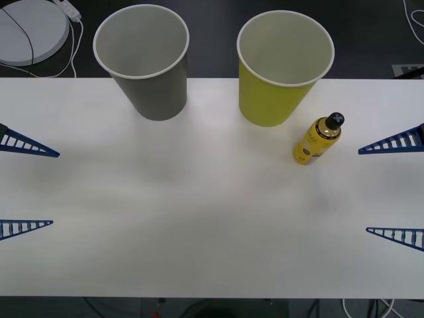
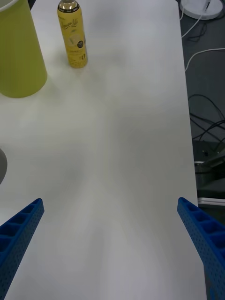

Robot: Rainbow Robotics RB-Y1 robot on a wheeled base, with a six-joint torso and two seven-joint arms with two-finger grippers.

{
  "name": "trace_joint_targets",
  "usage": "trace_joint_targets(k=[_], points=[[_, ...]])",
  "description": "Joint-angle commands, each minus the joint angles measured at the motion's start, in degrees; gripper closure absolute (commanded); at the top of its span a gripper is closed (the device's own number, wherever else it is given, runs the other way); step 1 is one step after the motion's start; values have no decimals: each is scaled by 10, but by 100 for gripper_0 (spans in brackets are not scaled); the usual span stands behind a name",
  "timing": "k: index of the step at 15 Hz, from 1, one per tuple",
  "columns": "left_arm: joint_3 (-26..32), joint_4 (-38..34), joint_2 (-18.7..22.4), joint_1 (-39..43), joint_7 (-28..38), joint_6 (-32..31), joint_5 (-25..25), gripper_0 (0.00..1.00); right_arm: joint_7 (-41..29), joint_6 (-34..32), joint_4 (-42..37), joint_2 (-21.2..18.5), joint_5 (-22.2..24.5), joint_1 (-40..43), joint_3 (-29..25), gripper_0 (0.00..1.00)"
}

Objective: Put the can into the green bin and the plastic bottle into the gray bin

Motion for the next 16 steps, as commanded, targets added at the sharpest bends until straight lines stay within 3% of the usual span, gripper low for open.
trace_joint_targets(k=[1, 7, 13, 16], points=[[0, 0, 0, 0, 0, 0, 0, 0, 0, 0, 0, 0, 0, 0, 0, 0], [0, 0, 0, 0, 0, 0, 0, 0, 7, 11, 2, 7, -15, 14, 2, 0], [0, 0, 0, 0, 0, 0, 0, 0, 31, 127, -9, 10, 5, 77, 9, 0], [0, 0, 0, 0, 0, 0, 0, 0, 34, 177, -5, 30, 34, 92, 26, 0]])
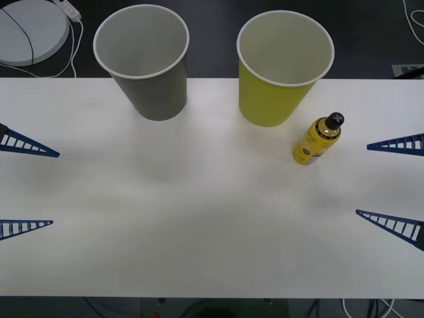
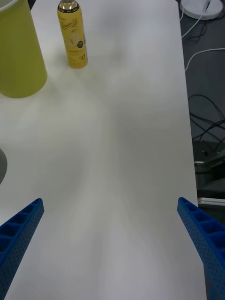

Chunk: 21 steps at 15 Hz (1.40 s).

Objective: Put the can into the green bin and the plastic bottle into the gray bin

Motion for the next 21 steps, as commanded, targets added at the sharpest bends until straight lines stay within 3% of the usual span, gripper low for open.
trace_joint_targets(k=[1, 7, 15, 21], points=[[0, 0, 0, 0, 0, 0, 0, 0, 3, 48, 7, 25, 34, 6, 20, 0], [0, 0, 0, 0, 0, 0, 0, 0, -2, 98, 35, 54, 43, 7, 50, 0], [0, 0, 0, 0, 0, 0, 0, 0, 0, 99, 101, 138, 71, -21, 63, 0], [0, 0, 0, 0, 0, 0, 0, 0, -10, 102, 150, 180, 84, -48, 81, 0]])
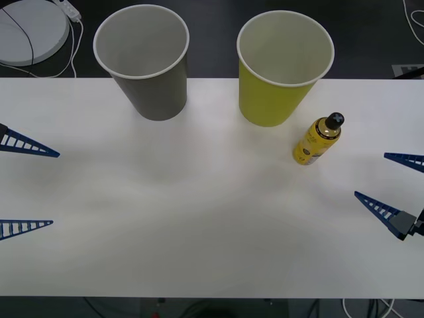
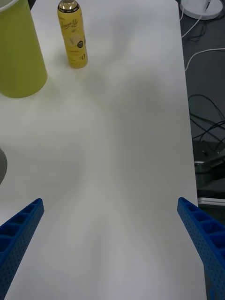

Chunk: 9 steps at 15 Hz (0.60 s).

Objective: Put the can into the green bin and the plastic bottle into the gray bin

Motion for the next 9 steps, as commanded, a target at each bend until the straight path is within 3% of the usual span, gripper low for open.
trace_joint_targets(k=[1, 9], points=[[0, 0, 0, 0, 0, 0, 0, 0, -5, 4, 33, 18, 1, -25, 22, 0], [0, 0, 0, 0, 0, 0, 0, 0, -16, 53, 63, 37, 0, -87, 80, 0]])
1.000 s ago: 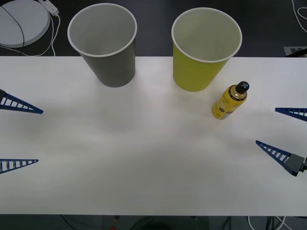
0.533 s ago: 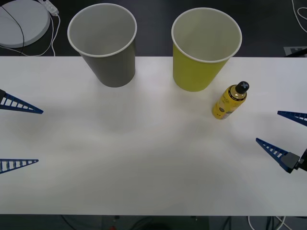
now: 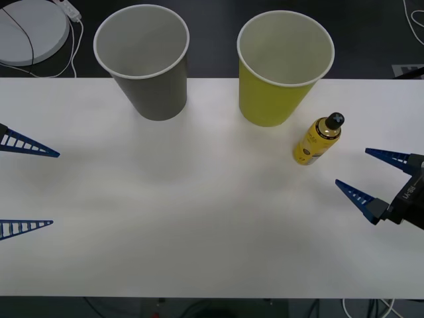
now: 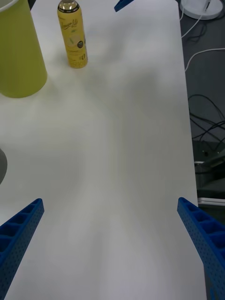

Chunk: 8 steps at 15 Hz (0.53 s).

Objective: Put the can into the green bin and the plastic bottle into the gray bin

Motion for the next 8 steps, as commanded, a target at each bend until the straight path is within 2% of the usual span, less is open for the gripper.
trace_joint_targets(k=[1, 8], points=[[0, 0, 0, 0, 0, 0, 0, 0, -1, 32, 0, 2, 0, -15, 17, 0], [0, 0, 0, 0, 0, 0, 0, 0, -2, 114, 0, 5, 16, -44, 55, 0]])
